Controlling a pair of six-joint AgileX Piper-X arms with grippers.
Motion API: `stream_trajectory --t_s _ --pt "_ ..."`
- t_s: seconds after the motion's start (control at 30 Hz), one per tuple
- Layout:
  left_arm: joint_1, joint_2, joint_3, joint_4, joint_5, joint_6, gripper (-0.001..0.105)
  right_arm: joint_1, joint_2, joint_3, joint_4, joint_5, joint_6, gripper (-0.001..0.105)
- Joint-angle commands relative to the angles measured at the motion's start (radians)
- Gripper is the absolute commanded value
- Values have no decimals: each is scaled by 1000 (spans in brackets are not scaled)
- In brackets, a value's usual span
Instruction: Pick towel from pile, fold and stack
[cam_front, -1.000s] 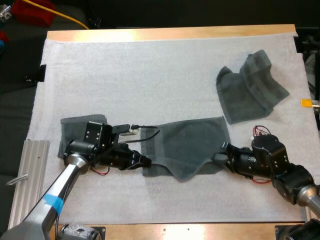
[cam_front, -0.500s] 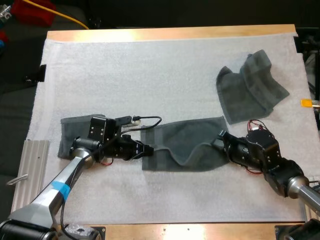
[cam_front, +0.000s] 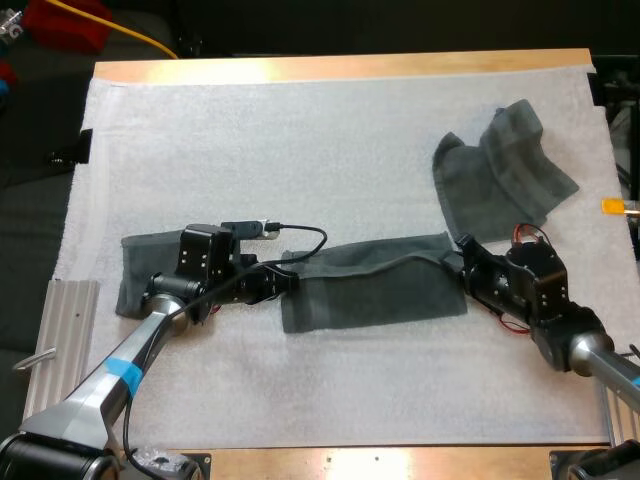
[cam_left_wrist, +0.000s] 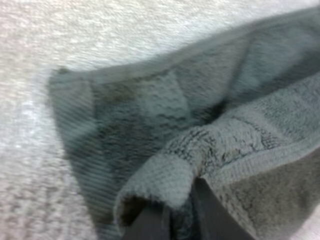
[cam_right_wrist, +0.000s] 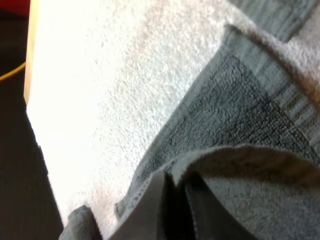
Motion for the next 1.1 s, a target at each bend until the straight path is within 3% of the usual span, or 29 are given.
stream_trajectory --t_s 0.0,0.23,0.3,0.4,0.47,0.5,0.57,0.7,0.87,1.07 --pt "2 2 -2 -23 -19 -9 0 -3 8 -8 -29 -18 1 1" --pt "2 2 -2 -43 -36 -9 5 -3 30 -8 -43 -12 23 1" --pt "2 2 -2 -52 -36 -9 18 -3 30 -8 -48 -12 23 1" --pt "2 2 -2 -55 -36 -9 46 -3 30 -8 -55 -12 23 8" --pt "2 2 -2 -55 -36 -9 66 -3 30 -8 -78 -12 23 21" --pt "2 2 -2 -55 -36 -9 71 -3 30 -8 -92 -12 23 26" --pt "2 2 -2 -55 -30 -9 70 -3 30 -8 -141 -12 23 42" --pt "2 2 -2 -55 15 -9 69 -3 30 -8 -229 -12 17 63" --pt "2 -2 -2 -51 93 -9 69 -3 30 -8 -260 -35 -60 64" --pt "2 -81 -2 -6 92 17 69 -3 24 -8 -257 -95 -113 64"
